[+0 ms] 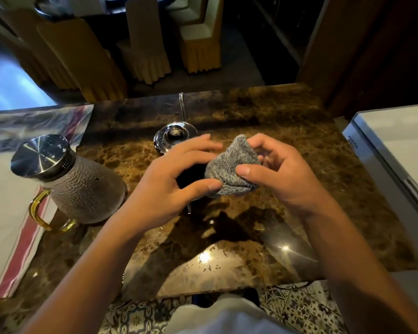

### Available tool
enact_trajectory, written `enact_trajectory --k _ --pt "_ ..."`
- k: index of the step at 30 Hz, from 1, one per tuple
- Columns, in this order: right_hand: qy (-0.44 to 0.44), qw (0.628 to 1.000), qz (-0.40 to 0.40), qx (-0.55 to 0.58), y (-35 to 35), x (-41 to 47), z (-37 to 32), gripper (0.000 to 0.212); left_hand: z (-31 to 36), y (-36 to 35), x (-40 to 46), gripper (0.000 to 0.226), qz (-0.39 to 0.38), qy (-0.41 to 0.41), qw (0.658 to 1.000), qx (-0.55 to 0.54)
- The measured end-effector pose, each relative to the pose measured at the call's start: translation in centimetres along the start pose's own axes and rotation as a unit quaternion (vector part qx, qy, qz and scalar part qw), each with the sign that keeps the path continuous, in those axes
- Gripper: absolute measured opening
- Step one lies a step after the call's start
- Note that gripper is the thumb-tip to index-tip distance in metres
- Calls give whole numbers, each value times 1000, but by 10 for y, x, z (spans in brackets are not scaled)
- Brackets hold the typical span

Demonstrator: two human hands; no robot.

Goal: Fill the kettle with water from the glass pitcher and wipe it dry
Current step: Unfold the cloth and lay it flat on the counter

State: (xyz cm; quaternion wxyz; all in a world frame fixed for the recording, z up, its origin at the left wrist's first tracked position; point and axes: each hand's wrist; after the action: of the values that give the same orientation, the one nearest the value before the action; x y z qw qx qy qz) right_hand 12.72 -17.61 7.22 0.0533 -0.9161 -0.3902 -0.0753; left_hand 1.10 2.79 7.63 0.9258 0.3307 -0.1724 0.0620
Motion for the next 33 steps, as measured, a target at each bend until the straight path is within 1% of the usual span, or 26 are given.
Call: enact_trajectory --k 3,5,7,8,10,11,13,15,16,20,21,22,24,26,28,30,33 --pt "8 998 45 -41 0 -4 3 12 -1 -1 1 30 13 5 1000 -27" --pt "8 991 81 -103 1 -6 8 8 0 -4 -1 24 29 30 998 -48" --pt "5 977 122 -172 3 -7 12 19 2 -10 -1 18 53 59 994 -70" --pt "7 974 133 -185 3 -8 12 23 3 -12 0 16 61 69 993 -78" --pt "23 978 133 -161 2 -12 8 20 5 -14 3 15 59 77 991 -93" --pt "25 983 129 -129 2 -15 4 17 6 -14 5 15 42 79 991 -100" --pt "18 988 122 -89 4 -17 -2 11 7 -14 9 22 -28 82 991 -99" --pt "13 988 108 -113 6 -18 -6 8 8 -17 11 32 -95 86 988 -87" --pt "12 987 99 -128 6 -18 -7 8 8 -20 12 37 -114 88 986 -88" --pt "6 986 91 -140 8 -25 -9 17 5 -28 14 53 -140 119 975 -124" --pt "8 985 92 -143 9 -27 -10 20 4 -28 15 51 -147 123 974 -124" --pt "12 984 93 -149 11 -28 -10 24 3 -29 15 44 -152 125 973 -122" --pt "13 982 91 -168 15 -30 -12 27 3 -31 15 28 -135 122 974 -133" --pt "10 978 87 -191 18 -31 -14 22 3 -30 14 20 -79 110 979 -150" --pt "5 974 77 -215 21 -33 -14 19 3 -26 15 14 -27 87 986 -138" --pt "-4 972 54 -230 23 -34 -15 24 4 -21 17 12 -3 45 995 -92" --pt "-42 958 28 -282 30 -36 -18 32 2 -14 21 19 25 8 999 -48"
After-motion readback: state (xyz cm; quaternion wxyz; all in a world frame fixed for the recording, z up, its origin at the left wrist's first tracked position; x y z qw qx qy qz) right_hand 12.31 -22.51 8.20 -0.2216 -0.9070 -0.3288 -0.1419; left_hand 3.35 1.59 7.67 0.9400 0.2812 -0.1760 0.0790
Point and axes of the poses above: each hand's wrist, its own x-axis towards the middle knuckle, its own y-axis out of the back of the hand, z = x × y, and after that the axes turned 4 degrees about z, right-handed
